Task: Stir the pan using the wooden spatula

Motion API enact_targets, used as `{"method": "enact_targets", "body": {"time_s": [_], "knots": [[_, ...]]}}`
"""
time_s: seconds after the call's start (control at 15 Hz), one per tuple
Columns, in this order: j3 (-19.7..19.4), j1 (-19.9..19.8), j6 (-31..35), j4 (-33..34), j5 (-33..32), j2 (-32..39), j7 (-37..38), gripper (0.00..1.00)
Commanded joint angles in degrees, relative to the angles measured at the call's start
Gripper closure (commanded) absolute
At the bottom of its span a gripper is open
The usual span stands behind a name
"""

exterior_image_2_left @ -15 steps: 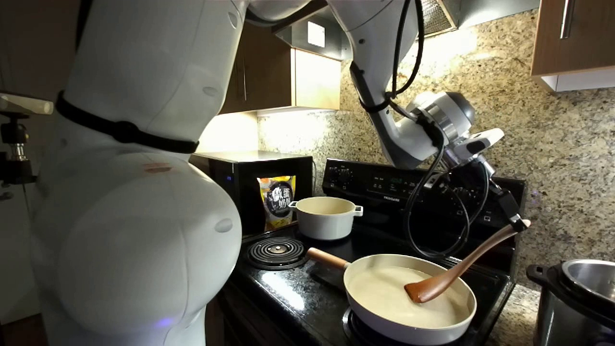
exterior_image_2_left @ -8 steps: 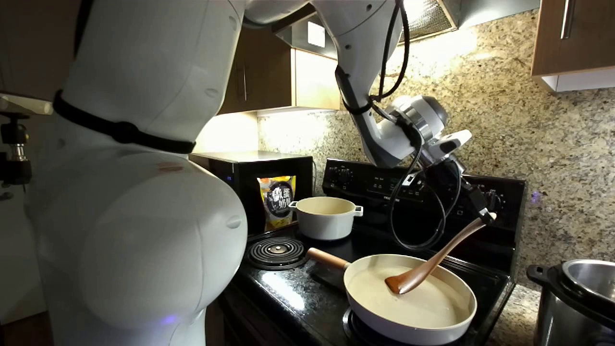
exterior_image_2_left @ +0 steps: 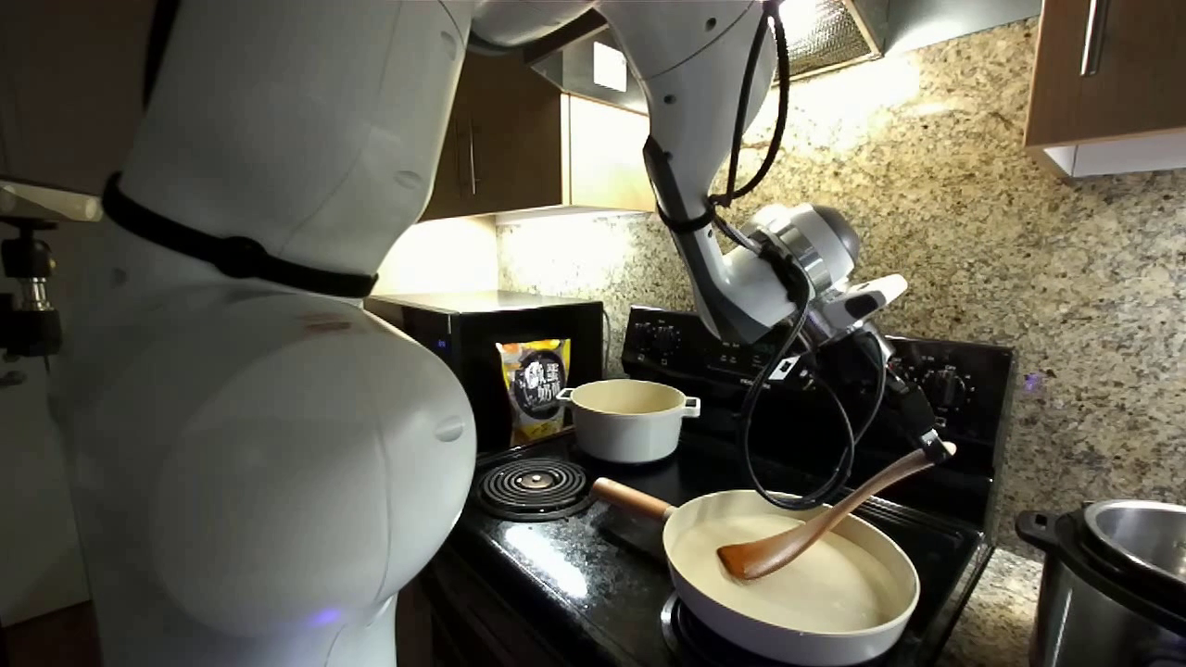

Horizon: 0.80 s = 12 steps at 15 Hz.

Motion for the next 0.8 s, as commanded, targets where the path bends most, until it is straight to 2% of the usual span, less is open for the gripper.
{"method": "enact_targets", "body": {"time_s": [0.0,0.33,0.73], "knots": [[-0.45,-1.77,2.58,-4.47,-0.26,-2.04,0.72,0.93],[-2.23,-3.93,3.67,-6.43,0.14,-2.14,0.49,0.93],[-4.17,-6.32,3.05,-5.16,0.42,-1.67,0.05,0.93]]}}
